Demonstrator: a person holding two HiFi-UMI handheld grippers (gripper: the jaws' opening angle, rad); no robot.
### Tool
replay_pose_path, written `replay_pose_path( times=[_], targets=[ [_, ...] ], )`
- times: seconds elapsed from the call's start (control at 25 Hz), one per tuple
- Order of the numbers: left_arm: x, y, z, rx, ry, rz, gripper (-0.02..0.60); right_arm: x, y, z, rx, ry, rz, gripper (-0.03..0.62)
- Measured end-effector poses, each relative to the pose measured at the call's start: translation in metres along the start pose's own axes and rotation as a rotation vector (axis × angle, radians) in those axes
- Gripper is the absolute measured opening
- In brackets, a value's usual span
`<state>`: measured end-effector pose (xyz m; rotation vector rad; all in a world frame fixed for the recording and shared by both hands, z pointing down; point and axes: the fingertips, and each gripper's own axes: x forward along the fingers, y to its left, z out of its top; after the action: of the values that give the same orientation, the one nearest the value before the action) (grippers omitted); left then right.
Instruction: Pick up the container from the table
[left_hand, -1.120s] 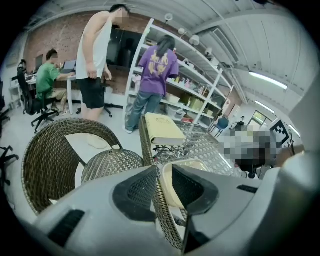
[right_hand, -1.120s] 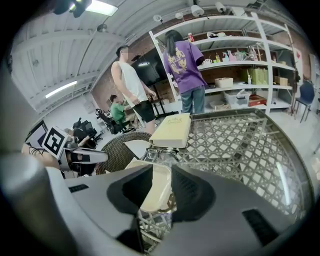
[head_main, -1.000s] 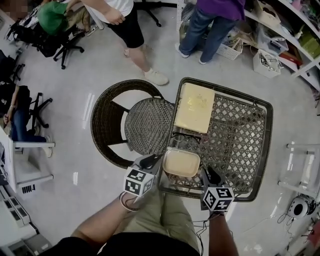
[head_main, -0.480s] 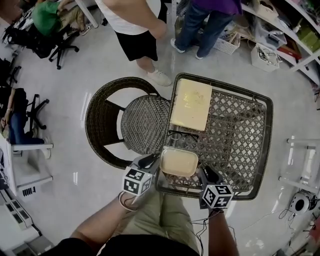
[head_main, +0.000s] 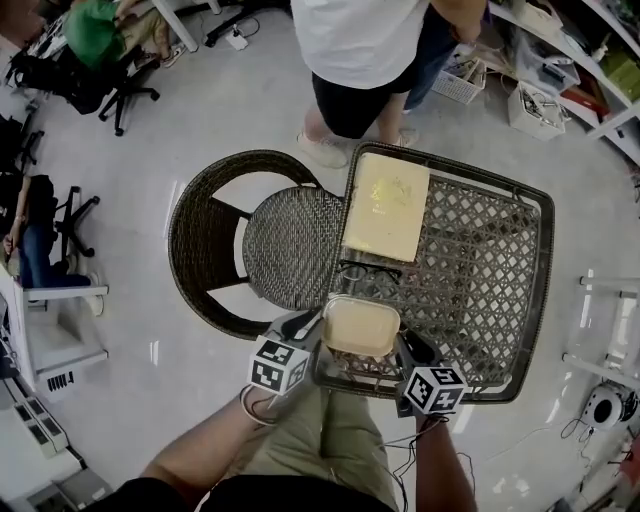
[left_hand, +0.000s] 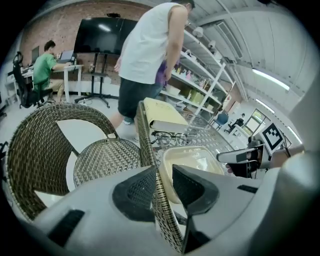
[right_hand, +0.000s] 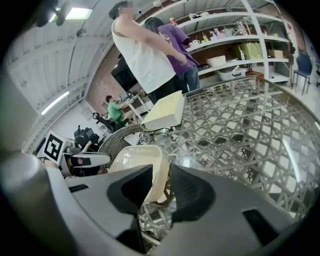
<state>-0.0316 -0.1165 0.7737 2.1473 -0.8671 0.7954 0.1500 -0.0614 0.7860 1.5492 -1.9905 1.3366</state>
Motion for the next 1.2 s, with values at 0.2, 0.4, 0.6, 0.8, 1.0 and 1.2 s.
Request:
replay_pose_path(
  times=[0.2,0.4,0.6,0.8,1.0,1.2],
  targets=[
    [0.004,-0.002,-0.003,-0.004,0.007,-0.011,0.086,0.008,0.001,-0.007,0.038,0.029,0.027,0.098],
    [0.008,-0.004,-0.003,-0.003,0.009,-0.016,0.089,0.013,0.002,-0.011,0.111,0.031,0.058,0.085],
    [0.009,-0.001,-0.005,-0.001,0.020,-0.011,0.094,0.013,0.005,-0.010,0.126,0.035,0.057,0.054],
    [0.013,-0.002,-0.011,-0.025,0.027,-0.041,0.100,0.012,0.005,-0.011,0.116,0.032,0.041,0.049],
    [0.015,-0.004,-0.010,-0.120,0.028,-0.126,0.084,0.012,0.006,-0.011,0.132,0.022,0.041,0.047],
    [0.019,-0.006,-0.009,-0.182,0.040,-0.213,0.066,0.014,0.004,-0.012,0.160,0.033,0.054,0.046]
  ],
)
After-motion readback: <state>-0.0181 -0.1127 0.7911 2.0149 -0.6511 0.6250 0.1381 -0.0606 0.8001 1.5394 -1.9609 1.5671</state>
